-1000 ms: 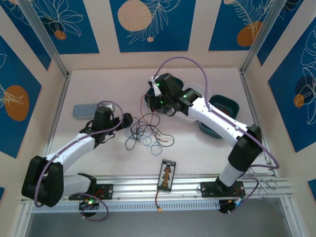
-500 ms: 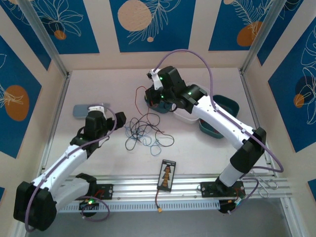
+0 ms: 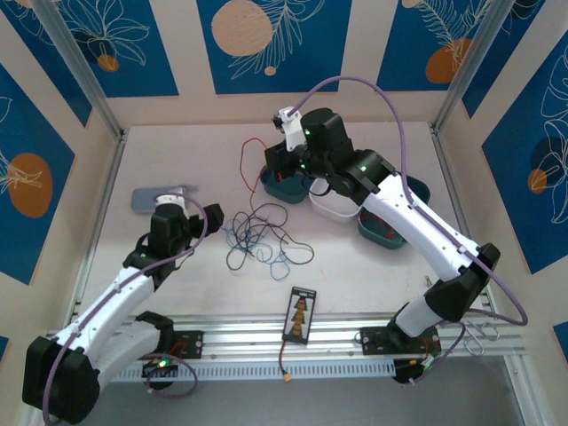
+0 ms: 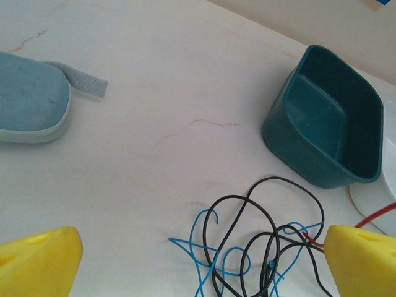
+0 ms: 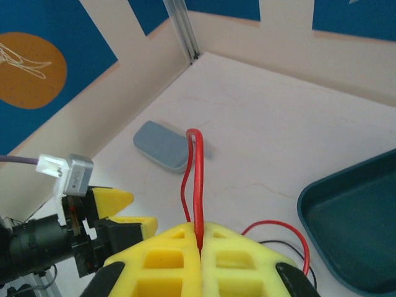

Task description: Untangle the cables

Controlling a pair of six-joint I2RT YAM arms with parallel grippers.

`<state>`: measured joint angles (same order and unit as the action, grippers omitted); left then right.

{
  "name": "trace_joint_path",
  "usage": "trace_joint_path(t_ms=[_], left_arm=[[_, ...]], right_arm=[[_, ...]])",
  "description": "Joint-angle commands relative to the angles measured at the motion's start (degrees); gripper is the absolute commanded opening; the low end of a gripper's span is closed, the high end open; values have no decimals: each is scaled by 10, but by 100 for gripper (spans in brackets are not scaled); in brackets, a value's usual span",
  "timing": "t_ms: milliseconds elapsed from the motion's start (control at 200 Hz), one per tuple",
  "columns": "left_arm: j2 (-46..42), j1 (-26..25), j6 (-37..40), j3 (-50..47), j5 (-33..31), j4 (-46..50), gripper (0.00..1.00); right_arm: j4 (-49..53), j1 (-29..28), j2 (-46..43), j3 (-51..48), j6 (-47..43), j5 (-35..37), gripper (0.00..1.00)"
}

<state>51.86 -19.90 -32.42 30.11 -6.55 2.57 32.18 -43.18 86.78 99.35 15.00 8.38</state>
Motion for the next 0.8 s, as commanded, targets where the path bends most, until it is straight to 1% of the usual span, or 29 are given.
trace_joint_path(t_ms=[0, 145, 380, 555, 665, 790], left_arm=[[-11, 3, 9, -9, -11, -6, 100], [-21, 3, 5, -12, -18, -7, 100], [-28, 3, -3, -30, -20, -30, 100], [-27, 3, -4, -31, -18, -31, 100], [-28, 3, -3, -31, -16, -31, 100], [-25, 3, -5, -33, -9, -35, 100]], right_arm=[[3, -2, -23, 25, -16, 8, 0], [7, 2, -40, 25, -23, 26, 0], [27, 16, -62, 49, -34, 28, 0], [26, 27, -89, 51, -43, 45, 0], [27, 35, -107, 45, -47, 69, 0], [40, 51, -127, 30, -44, 126, 0]])
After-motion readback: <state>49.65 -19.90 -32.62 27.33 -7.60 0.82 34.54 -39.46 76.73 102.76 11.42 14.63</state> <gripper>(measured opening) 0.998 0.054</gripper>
